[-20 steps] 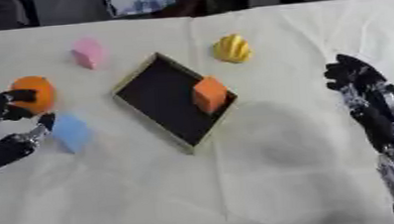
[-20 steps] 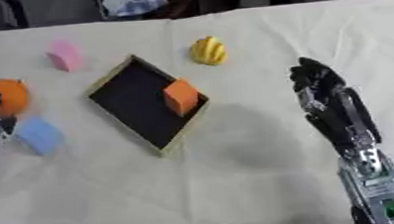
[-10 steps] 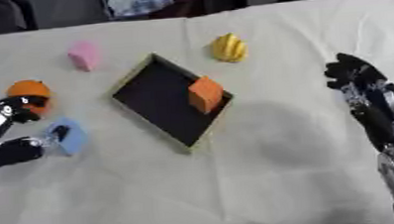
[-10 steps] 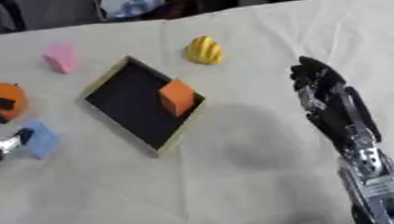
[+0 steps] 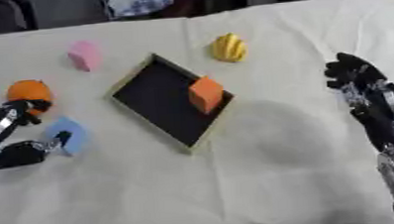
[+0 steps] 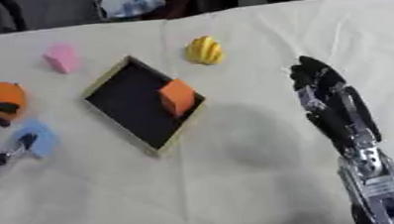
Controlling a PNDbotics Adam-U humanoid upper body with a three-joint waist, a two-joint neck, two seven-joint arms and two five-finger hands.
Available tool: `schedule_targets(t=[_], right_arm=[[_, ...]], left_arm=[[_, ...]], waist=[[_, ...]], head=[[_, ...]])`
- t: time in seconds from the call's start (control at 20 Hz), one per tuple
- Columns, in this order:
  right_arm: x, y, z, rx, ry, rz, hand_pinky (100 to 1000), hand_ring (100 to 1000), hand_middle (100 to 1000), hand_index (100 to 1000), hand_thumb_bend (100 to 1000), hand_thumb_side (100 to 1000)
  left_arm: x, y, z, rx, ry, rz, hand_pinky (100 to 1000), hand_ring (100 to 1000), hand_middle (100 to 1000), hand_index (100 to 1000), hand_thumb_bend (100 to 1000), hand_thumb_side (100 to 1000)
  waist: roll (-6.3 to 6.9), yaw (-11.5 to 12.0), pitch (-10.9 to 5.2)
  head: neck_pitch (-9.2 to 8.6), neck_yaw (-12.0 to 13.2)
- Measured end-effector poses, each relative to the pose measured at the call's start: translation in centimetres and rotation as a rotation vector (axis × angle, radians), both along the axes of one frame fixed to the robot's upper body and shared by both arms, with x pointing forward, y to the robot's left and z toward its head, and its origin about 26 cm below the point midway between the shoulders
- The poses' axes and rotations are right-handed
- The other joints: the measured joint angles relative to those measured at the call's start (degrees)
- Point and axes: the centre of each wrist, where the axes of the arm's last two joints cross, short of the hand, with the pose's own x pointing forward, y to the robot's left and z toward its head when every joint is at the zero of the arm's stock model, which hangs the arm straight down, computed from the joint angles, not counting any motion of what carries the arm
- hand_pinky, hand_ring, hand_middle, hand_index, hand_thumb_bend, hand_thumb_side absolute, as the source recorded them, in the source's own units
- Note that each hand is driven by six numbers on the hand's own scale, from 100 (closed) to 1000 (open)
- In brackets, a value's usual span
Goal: Pick up objects on the table and place them in the box.
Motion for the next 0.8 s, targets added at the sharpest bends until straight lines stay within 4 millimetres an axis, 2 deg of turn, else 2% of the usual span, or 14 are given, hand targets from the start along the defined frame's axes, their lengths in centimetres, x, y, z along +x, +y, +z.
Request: schedule_targets(t=[0.8], right_arm=[[0.00,0.00,0.00,0.000,0.000,0.000,813,831,774,889,100,588]], left_arm=[[0.08,0.05,-0.18,0.016,0.015,-0.003,809,739,790,885,413,465]], waist=[[0.00,-0.1,0.00]], head=[[0.00,0.0]])
